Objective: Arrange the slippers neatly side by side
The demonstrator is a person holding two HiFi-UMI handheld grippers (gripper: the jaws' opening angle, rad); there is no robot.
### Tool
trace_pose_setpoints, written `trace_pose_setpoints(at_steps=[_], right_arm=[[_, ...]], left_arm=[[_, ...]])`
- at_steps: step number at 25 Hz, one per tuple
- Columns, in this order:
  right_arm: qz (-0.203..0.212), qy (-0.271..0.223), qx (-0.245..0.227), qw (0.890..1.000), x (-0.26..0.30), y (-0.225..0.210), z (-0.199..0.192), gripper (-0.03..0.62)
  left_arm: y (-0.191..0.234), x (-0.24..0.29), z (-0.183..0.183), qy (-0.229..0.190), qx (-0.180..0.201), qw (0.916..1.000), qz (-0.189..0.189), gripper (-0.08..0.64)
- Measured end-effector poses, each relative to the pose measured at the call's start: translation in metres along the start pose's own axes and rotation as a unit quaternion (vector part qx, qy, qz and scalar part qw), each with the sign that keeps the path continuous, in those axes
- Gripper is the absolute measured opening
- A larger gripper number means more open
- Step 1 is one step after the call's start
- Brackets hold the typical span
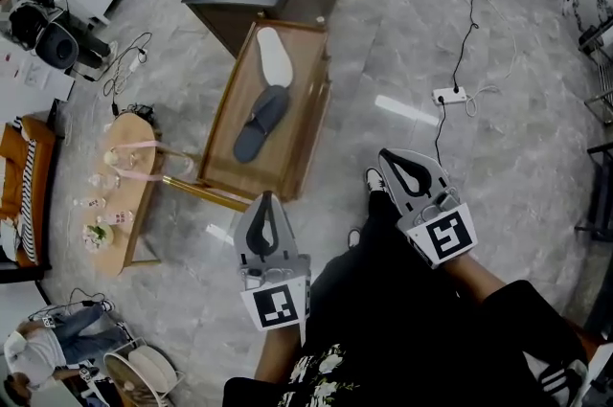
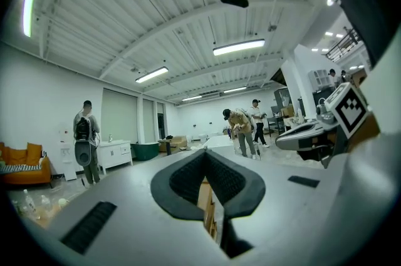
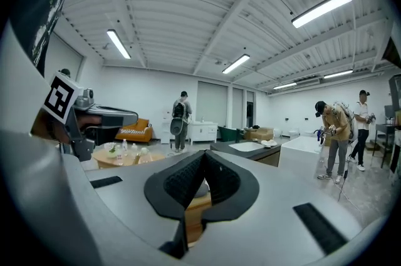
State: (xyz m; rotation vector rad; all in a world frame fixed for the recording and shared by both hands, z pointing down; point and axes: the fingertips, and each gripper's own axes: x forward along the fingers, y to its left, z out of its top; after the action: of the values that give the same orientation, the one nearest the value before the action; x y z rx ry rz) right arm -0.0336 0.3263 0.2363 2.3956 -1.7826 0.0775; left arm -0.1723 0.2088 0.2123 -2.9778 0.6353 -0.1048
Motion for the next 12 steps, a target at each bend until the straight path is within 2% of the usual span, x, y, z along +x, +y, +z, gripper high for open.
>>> trace_pose_setpoints(at_steps=[5, 12], right_arm=[[0.021, 0.000, 0.011, 1.000, 0.019, -0.009, -0.002, -0.002], [0.037, -0.001, -0.009, 0.999, 0.046, -0.044, 0.000, -0.002]], left_arm=[[0.003, 0.023, 0.000, 0.001, -0.001, 0.9999, 0.014, 0.002], [0.005, 0.055, 0.002, -0.004, -0.007, 0.9993, 0.037, 0.002]])
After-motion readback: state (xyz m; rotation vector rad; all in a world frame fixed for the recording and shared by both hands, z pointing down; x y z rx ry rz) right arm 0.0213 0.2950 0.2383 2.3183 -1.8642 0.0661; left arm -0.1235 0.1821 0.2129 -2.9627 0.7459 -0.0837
